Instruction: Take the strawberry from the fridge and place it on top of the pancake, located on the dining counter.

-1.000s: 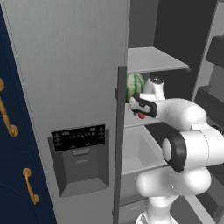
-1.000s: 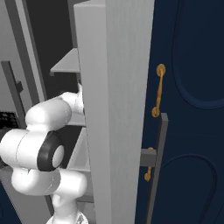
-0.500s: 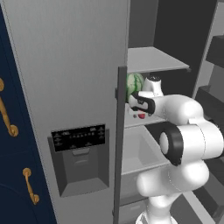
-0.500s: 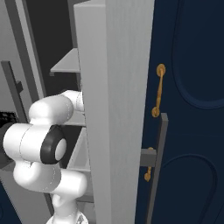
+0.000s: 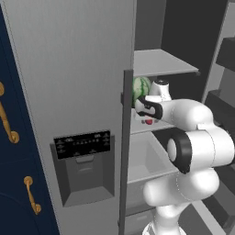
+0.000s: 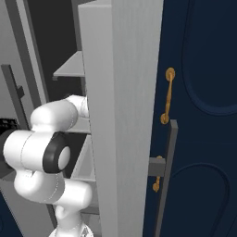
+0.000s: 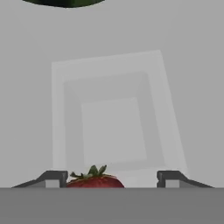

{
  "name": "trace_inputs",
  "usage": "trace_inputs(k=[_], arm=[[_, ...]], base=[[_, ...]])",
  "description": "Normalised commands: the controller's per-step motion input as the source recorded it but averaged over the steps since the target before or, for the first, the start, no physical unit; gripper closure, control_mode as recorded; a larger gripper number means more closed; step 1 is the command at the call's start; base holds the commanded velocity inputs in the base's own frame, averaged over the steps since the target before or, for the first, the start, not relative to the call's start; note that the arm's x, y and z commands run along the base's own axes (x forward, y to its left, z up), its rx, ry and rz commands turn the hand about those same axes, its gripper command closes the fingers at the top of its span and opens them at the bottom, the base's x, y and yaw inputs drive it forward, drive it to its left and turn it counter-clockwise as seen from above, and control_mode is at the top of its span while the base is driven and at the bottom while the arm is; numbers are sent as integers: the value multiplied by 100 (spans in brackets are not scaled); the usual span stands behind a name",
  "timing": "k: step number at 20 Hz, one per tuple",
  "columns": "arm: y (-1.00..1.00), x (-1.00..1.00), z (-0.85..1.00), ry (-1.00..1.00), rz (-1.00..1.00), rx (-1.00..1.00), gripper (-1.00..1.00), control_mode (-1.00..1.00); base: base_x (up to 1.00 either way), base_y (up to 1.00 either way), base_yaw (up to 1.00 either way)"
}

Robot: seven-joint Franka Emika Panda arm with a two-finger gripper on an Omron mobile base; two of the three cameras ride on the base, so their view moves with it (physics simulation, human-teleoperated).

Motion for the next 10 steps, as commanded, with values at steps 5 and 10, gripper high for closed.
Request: trace_inputs(k=[5,10], arm=[[9,-16,-2,0,-1,0,100,-100],[2,-16,0,0,0,0,100,-100]], base=[[0,0,0],[0,0,0]])
